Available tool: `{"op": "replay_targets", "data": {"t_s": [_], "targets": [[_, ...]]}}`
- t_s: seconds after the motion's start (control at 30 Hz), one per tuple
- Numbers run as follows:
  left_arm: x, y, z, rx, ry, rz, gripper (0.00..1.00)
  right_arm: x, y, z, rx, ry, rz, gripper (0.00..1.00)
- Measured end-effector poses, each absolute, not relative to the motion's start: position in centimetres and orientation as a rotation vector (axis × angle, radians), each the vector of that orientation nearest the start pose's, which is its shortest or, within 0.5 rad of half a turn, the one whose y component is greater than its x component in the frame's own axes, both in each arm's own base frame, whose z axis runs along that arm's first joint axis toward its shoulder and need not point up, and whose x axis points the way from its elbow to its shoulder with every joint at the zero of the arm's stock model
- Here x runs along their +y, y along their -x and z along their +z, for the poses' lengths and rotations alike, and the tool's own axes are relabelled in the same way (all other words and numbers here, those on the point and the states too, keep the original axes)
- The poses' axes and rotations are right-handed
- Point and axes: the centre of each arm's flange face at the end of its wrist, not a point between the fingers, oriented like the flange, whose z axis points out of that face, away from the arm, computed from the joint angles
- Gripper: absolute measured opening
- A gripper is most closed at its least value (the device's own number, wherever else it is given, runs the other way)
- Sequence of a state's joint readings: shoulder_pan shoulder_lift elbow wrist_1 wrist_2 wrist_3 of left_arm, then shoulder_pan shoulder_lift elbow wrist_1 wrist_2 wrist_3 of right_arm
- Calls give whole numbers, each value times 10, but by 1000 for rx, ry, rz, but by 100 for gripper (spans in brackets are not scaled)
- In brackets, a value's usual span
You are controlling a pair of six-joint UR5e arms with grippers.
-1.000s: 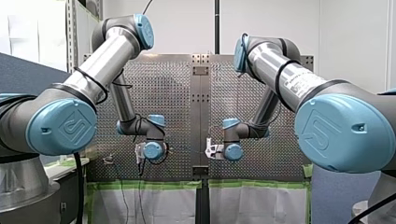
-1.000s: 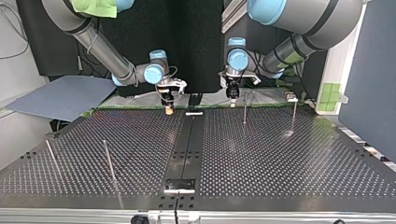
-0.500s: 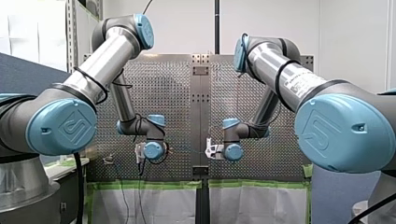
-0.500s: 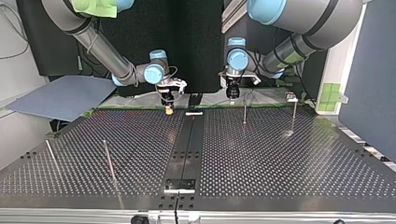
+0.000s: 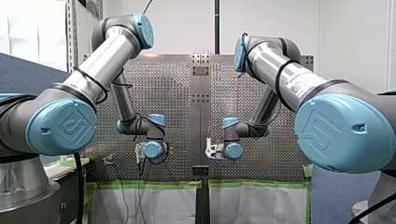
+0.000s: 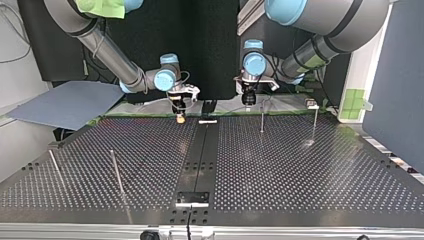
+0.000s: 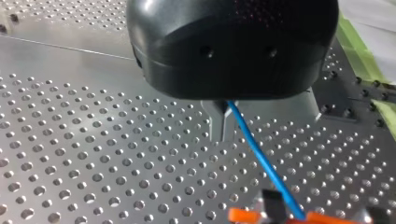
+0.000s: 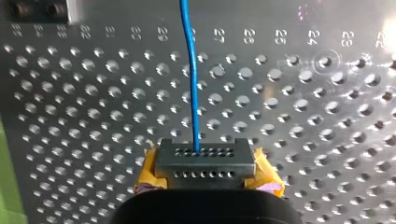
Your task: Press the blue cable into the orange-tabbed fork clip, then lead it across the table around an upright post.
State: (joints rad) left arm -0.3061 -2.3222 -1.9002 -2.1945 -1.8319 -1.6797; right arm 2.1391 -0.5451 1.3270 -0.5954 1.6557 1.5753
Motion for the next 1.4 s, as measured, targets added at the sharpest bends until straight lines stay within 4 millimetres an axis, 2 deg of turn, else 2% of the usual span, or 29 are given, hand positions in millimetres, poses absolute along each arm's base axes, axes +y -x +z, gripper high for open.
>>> {"op": "replay_targets", "data": {"t_s": [0.17,0.33,0.53,0.63,0.93,1.07,1.4], "targets": [[-275,-497,33,1698,22,-89,0,-543,-495,16,-1011,-1721,1393,0],[-282,-493,55,1695,23,-92,0,-541,-498,52,-1004,-1725,1393,0],[-304,-479,87,1686,52,-125,0,-536,-504,91,-991,-1726,1414,0],[-313,-478,106,1669,64,-127,0,-533,-507,111,-983,-1724,1432,0],[-326,-491,171,1601,90,-123,0,-520,-517,163,-959,-1707,1487,0],[-329,-498,207,1565,107,-133,0,-516,-518,189,-950,-1695,1505,0],[-330,-496,282,1512,116,-137,0,-509,-518,279,-918,-1635,1559,0]]}}
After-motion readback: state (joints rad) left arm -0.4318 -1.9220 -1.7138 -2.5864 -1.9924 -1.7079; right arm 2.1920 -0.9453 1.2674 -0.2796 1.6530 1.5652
